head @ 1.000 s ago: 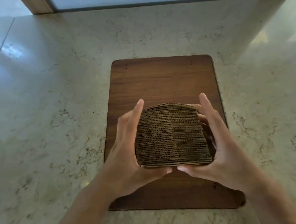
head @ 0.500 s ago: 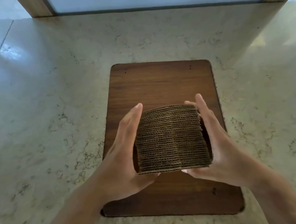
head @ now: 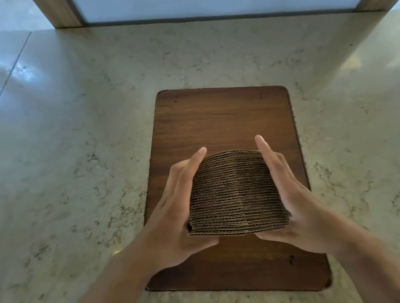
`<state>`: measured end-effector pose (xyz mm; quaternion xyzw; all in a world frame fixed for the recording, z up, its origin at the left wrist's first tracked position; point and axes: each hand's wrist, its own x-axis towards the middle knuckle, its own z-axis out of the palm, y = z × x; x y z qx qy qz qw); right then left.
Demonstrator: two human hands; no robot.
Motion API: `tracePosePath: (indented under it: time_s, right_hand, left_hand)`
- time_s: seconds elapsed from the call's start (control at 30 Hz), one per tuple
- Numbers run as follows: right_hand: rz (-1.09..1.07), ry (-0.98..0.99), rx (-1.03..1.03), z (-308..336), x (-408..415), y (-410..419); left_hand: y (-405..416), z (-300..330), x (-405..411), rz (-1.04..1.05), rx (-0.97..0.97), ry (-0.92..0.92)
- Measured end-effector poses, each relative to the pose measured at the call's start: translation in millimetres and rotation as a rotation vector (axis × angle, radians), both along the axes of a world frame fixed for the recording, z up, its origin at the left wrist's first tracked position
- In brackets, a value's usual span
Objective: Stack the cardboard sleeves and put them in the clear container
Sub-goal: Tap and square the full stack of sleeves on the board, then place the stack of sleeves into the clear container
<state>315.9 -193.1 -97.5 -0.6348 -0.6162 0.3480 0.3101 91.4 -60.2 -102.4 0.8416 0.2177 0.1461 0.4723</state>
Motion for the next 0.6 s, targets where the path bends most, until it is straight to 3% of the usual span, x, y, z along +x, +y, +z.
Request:
tracePosePath:
  time_s: [0.13,0.27,0.37,0.47,0.6]
  right_hand:
    - [0.019,0.138,-0.016,7.8,-1.8,2.5]
    - [-0.116,0.343,-0.133,25.2,-13.5,7.8]
    - [-0.090,0.388,-0.182,30.7,-29.0,-7.1]
    - [-0.191,0.543,-0.285,52.1,-50.7,-4.3]
    - [-0.168,0.648,-0.393,84.6,-86.4,16.1]
  left_hand:
    - [-2.4,8.1,-8.8,0.049,-0.156,0.002]
    - [-1.9,22.0,-17.5,0.038,-0.313,0.043]
    - [-2.6,34.6,-24.1,0.046,-0.531,0.002]
    - [-6.8,56.1,-36.5,0.211,-0.705,-0.018]
    - [-8.5,95.0,-60.2,0.458,-0.970,0.015]
